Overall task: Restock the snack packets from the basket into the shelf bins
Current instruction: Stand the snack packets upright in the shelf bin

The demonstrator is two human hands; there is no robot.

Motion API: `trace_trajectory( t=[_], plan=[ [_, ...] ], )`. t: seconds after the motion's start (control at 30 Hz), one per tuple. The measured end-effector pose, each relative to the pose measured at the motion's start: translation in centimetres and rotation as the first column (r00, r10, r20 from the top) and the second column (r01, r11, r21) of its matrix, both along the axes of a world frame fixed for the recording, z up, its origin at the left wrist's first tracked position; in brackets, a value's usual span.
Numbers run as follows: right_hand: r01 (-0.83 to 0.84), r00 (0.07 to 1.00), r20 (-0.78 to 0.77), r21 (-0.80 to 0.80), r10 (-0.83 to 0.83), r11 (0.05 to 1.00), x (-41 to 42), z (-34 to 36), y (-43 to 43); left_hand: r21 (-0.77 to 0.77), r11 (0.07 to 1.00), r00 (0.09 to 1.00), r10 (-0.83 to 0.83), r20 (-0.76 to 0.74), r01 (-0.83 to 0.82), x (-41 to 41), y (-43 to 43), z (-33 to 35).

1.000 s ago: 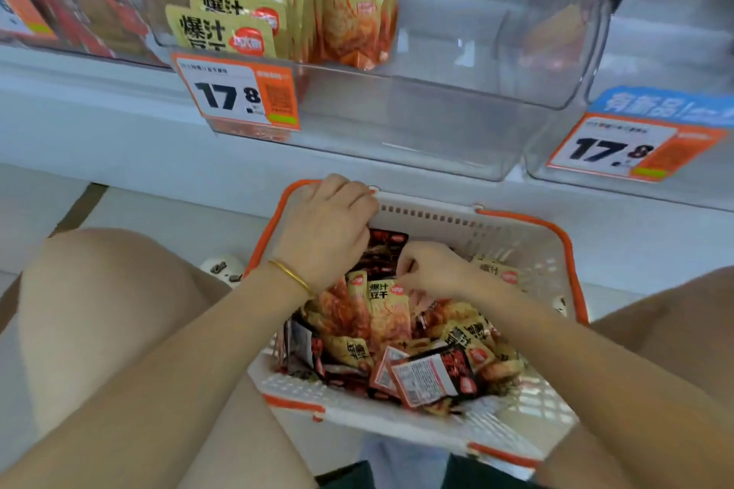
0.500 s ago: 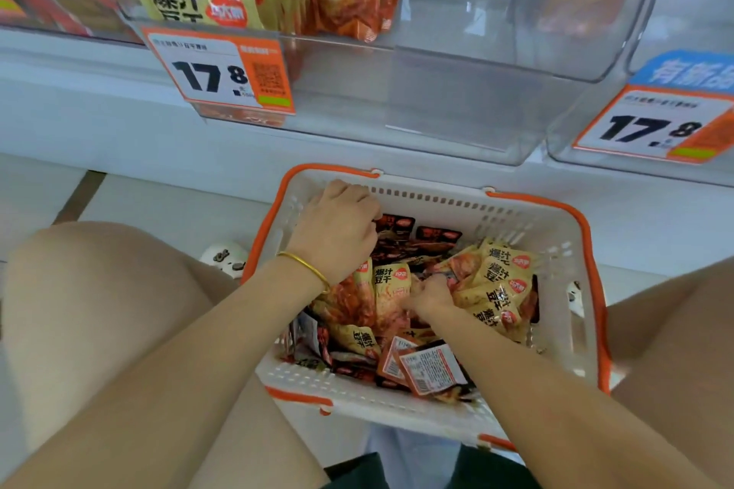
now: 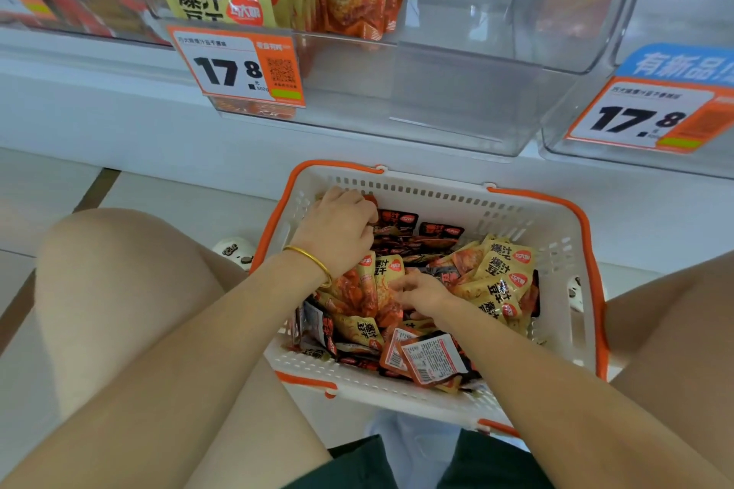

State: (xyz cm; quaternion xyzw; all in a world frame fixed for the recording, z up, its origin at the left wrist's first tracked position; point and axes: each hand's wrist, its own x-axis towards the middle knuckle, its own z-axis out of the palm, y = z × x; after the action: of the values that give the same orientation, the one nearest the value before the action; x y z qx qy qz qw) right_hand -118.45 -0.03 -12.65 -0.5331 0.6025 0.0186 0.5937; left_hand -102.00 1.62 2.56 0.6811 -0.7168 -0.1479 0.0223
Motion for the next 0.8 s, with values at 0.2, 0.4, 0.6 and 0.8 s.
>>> trace_trajectory(
  t=[0.2, 0.4, 0.6, 0.8],
  plan=[
    [0.075, 0.992, 0.108, -0.115, -0.063, 0.991, -0.3, 1.7, -0.4, 0.03, 0.999, 1.0, 0.018, -0.02, -0.017, 0.1, 0.0, 0.2],
    [0.192, 0.91, 0.387, -0.073, -0.15, 0.979, -1.9, 10.0, -2.9, 0.169, 0.962, 0.927, 0.254, -0.277, -0.214, 0.0, -0.3, 0.2],
    [0.232, 0.794, 0.59, -0.078, -0.143, 0.97, -2.3, 18.2, -2.9, 0.239, 0.936, 0.689, 0.351, -0.634, -0.257, -0.3, 0.2, 5.2],
    [-0.063, 0.731, 0.681, -0.004, 0.049, 0.998, -2.5, 26.0, -1.2, 0.165, 0.968, 0.549, 0.244, -0.8, -0.191, 0.5, 1.4, 12.8]
  ],
)
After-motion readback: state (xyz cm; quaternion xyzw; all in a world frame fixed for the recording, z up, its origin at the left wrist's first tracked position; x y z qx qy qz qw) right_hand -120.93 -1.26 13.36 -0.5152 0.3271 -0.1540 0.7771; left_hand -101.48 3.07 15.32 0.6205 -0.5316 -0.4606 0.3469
